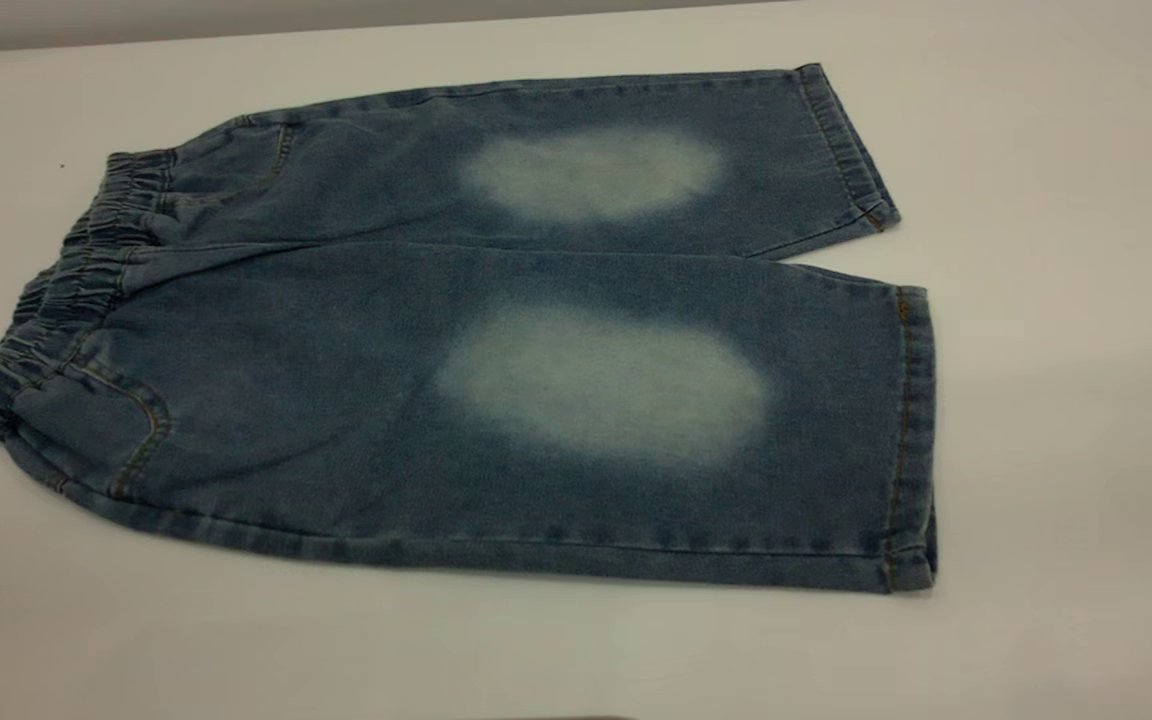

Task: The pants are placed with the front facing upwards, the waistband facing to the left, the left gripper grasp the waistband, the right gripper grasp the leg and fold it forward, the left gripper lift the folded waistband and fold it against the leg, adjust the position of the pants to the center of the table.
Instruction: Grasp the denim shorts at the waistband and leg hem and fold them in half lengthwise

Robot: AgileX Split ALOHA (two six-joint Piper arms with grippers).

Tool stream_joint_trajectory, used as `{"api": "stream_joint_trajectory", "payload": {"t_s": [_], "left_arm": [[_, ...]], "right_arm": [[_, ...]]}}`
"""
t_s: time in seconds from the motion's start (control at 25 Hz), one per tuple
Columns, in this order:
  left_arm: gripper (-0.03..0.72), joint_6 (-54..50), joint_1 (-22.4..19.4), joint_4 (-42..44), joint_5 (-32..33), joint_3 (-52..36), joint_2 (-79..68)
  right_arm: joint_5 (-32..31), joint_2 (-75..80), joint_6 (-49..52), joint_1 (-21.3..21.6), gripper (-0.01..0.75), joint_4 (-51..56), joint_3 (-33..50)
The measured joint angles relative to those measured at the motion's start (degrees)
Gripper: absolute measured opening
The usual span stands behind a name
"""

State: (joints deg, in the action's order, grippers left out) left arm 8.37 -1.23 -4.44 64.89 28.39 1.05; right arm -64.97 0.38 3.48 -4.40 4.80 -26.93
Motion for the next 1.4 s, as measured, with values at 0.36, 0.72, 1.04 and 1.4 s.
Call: {"api": "stream_joint_trajectory", "payload": {"t_s": [0.36, 0.72, 1.04, 1.4], "left_arm": [[0.57, -17.5, 0.0, 5.0, -4.1, 5.6, -18.5], [0.57, -29.3, 0.0, 13.6, -18.8, 8.1, -52.8], [0.57, -29.1, -1.4, 12.9, -30.6, 10.8, -80.2], [0.57, -24.0, -2.9, 4.4, -35.7, 19.8, -101.7]], "right_arm": [[5.0, 21.9, -1.8, 0.0, 0.505, 12.4, -2.4], [20.4, 45.7, -14.0, 0.0, 0.505, 25.0, -2.4], [26.3, 59.8, -21.7, 0.0, 0.505, 33.5, -2.4], [32.8, 65.9, -27.2, 0.0, 0.505, 39.9, -2.5]]}}
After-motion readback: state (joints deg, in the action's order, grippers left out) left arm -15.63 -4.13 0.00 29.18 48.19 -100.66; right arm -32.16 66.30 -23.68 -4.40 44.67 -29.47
